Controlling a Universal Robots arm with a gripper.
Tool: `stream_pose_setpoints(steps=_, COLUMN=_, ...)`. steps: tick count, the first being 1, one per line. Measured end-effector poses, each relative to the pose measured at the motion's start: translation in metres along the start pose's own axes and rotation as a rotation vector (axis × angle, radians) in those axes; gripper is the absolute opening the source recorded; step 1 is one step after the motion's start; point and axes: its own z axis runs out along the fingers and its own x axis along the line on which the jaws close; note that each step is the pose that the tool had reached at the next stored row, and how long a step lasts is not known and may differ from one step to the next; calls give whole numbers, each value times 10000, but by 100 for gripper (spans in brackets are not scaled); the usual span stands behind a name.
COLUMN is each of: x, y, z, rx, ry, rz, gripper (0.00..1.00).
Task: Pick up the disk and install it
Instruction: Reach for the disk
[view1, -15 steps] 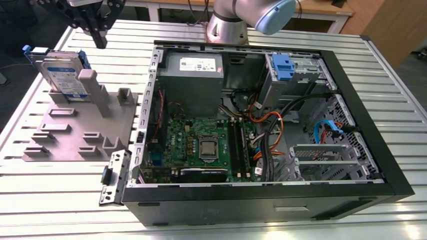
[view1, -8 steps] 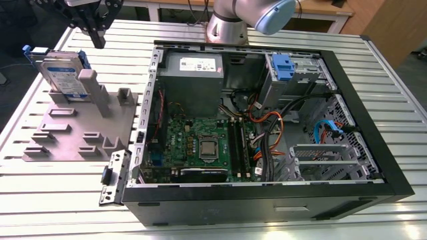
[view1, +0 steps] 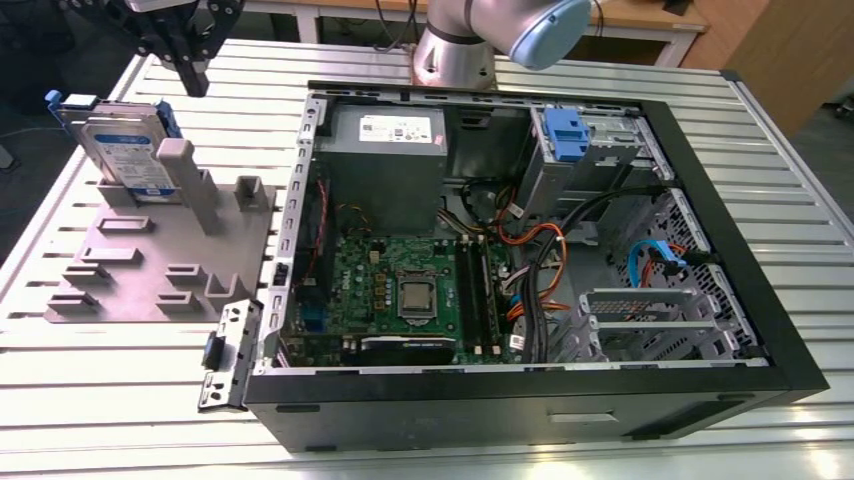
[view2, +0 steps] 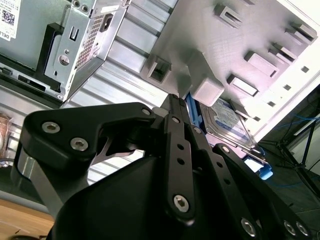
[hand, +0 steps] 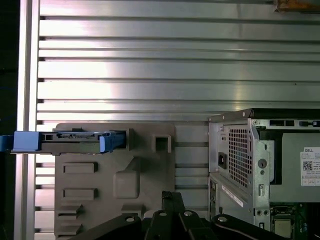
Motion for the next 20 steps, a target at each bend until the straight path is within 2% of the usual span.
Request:
stream_pose_setpoints(steps=5, x=18, y=0, z=-1, rx=0, ry=1, rz=1, gripper=11)
stream_pose_setpoints(steps=20, x=132, y=25, z=1, rx=0, ry=0, rz=1, gripper=11)
